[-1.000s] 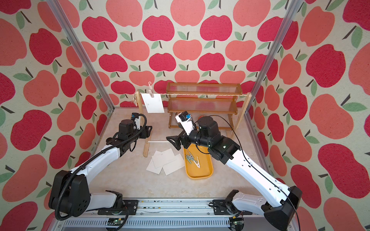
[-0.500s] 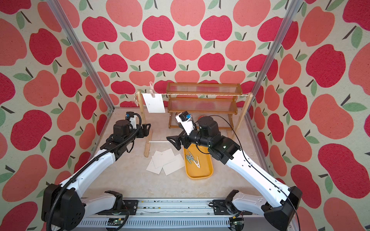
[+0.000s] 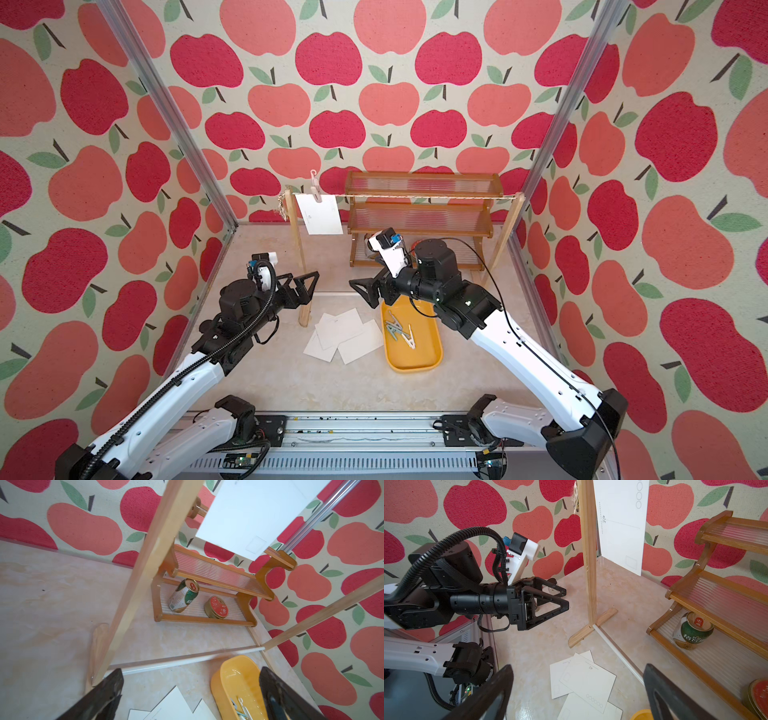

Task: Remove the postcards from the strings
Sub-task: Pinch the postcard on the clothesline.

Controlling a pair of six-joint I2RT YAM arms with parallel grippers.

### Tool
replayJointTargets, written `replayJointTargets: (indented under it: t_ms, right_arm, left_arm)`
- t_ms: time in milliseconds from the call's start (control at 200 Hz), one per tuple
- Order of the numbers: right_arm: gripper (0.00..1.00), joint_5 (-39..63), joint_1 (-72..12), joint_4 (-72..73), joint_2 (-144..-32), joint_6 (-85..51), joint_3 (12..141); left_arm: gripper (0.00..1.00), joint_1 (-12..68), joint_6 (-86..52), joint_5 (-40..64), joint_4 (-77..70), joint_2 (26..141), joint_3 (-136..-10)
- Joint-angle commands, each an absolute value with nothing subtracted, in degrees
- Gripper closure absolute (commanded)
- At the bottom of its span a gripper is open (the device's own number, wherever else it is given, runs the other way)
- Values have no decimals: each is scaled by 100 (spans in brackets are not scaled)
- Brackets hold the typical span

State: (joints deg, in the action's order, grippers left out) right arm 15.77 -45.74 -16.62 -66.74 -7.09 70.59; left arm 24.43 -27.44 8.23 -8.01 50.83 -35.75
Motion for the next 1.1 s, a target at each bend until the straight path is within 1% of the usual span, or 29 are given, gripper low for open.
replayJointTargets:
  t_ms: [0, 175, 515, 890, 1096]
  right_arm:
    - [1, 1717, -4530, -1627, -6660, -782, 7051]
    - [1, 1725, -4527, -1639, -6642, -774, 7061]
    - [1, 1653, -4509, -1808, -6527, -693, 7114]
    - [1, 1659, -4503, -2028, -6600, -572, 7321]
    - [1, 1696, -4500, -1963, -6661, -586, 7291]
  left_arm:
    - [1, 2749, -3111, 963, -2401, 5350, -3306]
    - [0, 2995, -3011, 870, -4252, 6198, -3137]
    - [0, 2694, -3319, 1122, -6662, 8152, -3577]
    - [0, 2386, -3549, 1416, -7286, 8908, -4411]
    - [1, 2436, -3612, 1556, -7360, 9095, -4723]
